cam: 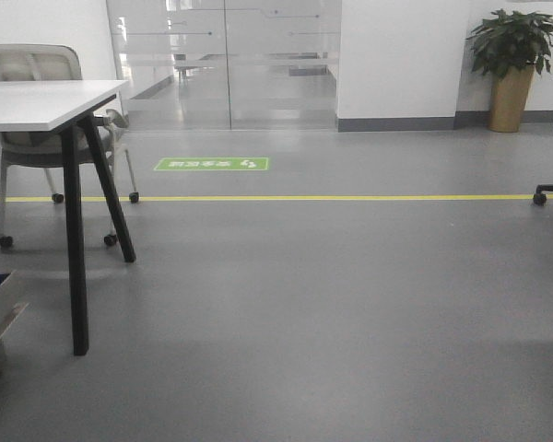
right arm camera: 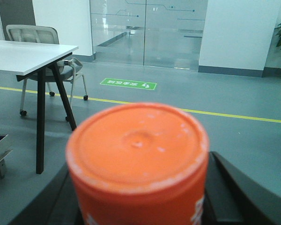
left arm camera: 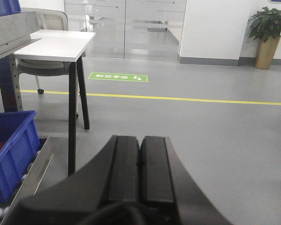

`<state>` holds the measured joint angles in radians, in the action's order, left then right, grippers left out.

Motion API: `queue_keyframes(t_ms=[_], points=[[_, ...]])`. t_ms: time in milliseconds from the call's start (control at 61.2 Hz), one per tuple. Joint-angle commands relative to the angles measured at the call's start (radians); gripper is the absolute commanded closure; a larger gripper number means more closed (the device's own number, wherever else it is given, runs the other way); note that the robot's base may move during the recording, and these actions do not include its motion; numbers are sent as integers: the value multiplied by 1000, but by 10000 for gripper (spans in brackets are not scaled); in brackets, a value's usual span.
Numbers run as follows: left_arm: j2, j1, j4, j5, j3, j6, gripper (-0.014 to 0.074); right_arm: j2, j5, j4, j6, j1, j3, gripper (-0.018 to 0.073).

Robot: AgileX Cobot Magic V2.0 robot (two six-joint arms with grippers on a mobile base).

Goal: Grab orange capacitor from left shelf to right conveyor
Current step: 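Drive the base past the desk up to the red-framed conveyor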

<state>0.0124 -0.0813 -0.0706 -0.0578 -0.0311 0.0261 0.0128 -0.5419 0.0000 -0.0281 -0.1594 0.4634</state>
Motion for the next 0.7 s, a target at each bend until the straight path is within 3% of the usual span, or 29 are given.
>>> queue_keyframes(t_ms=[0, 686], points=[[9, 1, -3, 88, 4, -2, 723, 17, 90, -5, 5, 5, 28, 433], [9, 1, -3, 88, 4, -2, 723, 17, 91, -5, 5, 5, 28, 433]])
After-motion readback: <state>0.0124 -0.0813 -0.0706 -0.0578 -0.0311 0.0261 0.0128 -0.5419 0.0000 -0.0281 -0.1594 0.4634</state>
